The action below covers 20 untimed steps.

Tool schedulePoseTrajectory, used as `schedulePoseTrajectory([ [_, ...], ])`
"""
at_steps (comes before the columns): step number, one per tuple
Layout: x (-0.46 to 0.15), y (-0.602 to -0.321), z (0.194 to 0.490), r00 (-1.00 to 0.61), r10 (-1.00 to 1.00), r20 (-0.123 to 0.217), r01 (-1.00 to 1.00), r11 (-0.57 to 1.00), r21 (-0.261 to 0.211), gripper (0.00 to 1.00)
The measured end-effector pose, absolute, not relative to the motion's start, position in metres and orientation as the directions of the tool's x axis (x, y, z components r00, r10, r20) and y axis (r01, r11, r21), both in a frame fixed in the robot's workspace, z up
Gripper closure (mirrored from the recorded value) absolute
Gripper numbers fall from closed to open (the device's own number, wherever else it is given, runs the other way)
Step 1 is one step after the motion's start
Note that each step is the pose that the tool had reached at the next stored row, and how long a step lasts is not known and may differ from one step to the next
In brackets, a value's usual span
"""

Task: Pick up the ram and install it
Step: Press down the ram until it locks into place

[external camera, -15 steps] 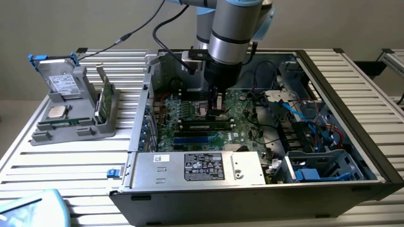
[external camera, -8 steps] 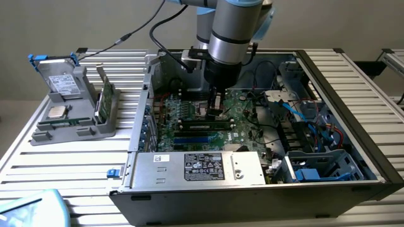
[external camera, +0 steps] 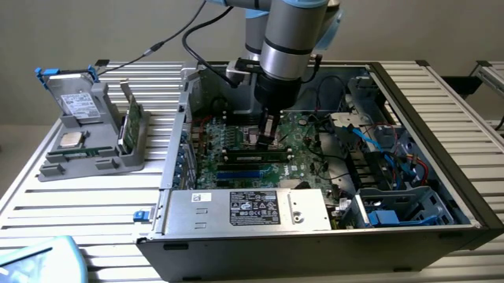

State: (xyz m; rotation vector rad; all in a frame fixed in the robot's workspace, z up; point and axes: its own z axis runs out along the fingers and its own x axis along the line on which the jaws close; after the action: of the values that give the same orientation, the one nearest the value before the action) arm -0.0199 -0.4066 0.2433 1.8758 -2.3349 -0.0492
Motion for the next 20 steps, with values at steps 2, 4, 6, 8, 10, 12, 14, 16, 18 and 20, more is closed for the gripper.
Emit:
schedulePoseTrajectory([
  [2, -0.0199, -0.4066, 0.2433, -0.229, -0.969, 0.098, -0.964, 0.239, 0.116, 0.89],
  [4, -0.0199, -0.4067, 0.2434, -0.250, -0.963, 0.102, -0.958, 0.261, 0.115, 0.89],
  [6, -0.0199, -0.4066, 0.2433, -0.273, -0.956, 0.104, -0.952, 0.284, 0.114, 0.89],
  [8, -0.0199, -0.4065, 0.2432, -0.296, -0.949, 0.106, -0.945, 0.307, 0.113, 0.89],
  [10, -0.0199, -0.4066, 0.2433, -0.319, -0.942, 0.108, -0.937, 0.330, 0.113, 0.89],
  [12, -0.0199, -0.4066, 0.2432, -0.342, -0.933, 0.109, -0.929, 0.354, 0.112, 0.89],
  [14, -0.0199, -0.4066, 0.2433, -0.364, -0.925, 0.111, -0.920, 0.376, 0.112, 0.89],
  [16, -0.0199, -0.4066, 0.2433, -0.387, -0.915, 0.112, -0.910, 0.399, 0.111, 0.89],
  [18, -0.0199, -0.4066, 0.2433, -0.409, -0.906, 0.114, -0.901, 0.420, 0.110, 0.89],
  [20, -0.0199, -0.4066, 0.2433, -0.430, -0.896, 0.116, -0.891, 0.441, 0.109, 0.89],
])
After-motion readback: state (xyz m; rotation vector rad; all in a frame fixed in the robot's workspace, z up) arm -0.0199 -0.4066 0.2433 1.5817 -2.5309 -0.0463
